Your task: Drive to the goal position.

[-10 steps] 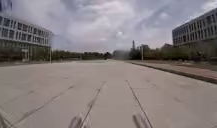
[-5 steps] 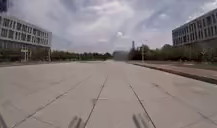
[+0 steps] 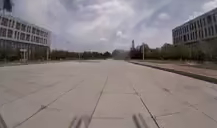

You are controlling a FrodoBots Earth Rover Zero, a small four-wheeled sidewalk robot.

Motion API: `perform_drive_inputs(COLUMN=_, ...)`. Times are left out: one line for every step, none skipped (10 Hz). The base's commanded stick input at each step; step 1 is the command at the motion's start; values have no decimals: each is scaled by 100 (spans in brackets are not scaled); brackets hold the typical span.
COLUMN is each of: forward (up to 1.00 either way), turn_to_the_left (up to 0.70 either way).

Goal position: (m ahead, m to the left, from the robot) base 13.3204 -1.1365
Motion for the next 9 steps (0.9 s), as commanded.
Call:
perform_drive_inputs(forward=100, turn_to_the_left=0)
perform_drive_inputs(forward=100, turn_to_the_left=0)
perform_drive_inputs(forward=100, turn_to_the_left=0)
perform_drive_inputs(forward=100, turn_to_the_left=0)
perform_drive_inputs(forward=100, turn_to_the_left=0)
perform_drive_inputs(forward=100, turn_to_the_left=0)
perform_drive_inputs(forward=100, turn_to_the_left=0)
perform_drive_inputs(forward=100, turn_to_the_left=0)
perform_drive_inputs(forward=100, turn_to_the_left=0)
